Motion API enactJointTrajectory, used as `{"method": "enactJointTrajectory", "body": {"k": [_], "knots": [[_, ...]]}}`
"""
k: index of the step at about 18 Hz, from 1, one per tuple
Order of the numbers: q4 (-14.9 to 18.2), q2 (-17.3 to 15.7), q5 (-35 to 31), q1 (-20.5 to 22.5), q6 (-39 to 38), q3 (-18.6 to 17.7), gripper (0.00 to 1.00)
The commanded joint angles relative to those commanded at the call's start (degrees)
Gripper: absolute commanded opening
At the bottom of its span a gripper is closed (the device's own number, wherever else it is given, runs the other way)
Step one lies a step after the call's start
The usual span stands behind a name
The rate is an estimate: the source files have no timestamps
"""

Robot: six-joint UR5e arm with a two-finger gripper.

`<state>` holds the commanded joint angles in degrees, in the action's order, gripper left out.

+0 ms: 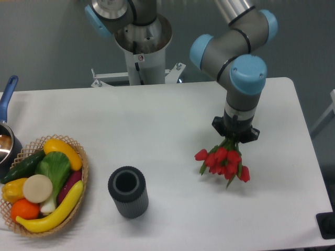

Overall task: Place the flowers on the table
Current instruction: 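Lower the held red tulips onto the table with the gripper, then open the gripper to release the tulip stems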

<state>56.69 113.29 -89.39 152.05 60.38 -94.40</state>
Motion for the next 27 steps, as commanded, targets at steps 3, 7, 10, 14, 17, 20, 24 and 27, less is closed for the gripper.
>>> {"method": "enactJointTrajectory", "body": {"k": [3,7,10,14,17,20,24,27], "knots": [[-0.09,1.41,1.14,-0.53,-0.79,1.41,0.16],[-2.19,2.73,1.5,-0.79,-0.97,1.59,0.18],[-2.55,3.17,1.41,-1.32,-1.59,1.94,0.2],[-2.55,3.08,1.5,-1.32,-1.5,1.94,0.41],[-2.64,2.91,2.2,-1.32,-1.41,1.94,0.64],[-2.64,2.47,2.11,-1.41,-1.5,1.76,0.85],[-2.64,1.33,1.67,-1.5,-1.5,1.33,1.0],[-2.72,-1.3,1.41,-1.5,-1.5,0.8,1.0]]}}
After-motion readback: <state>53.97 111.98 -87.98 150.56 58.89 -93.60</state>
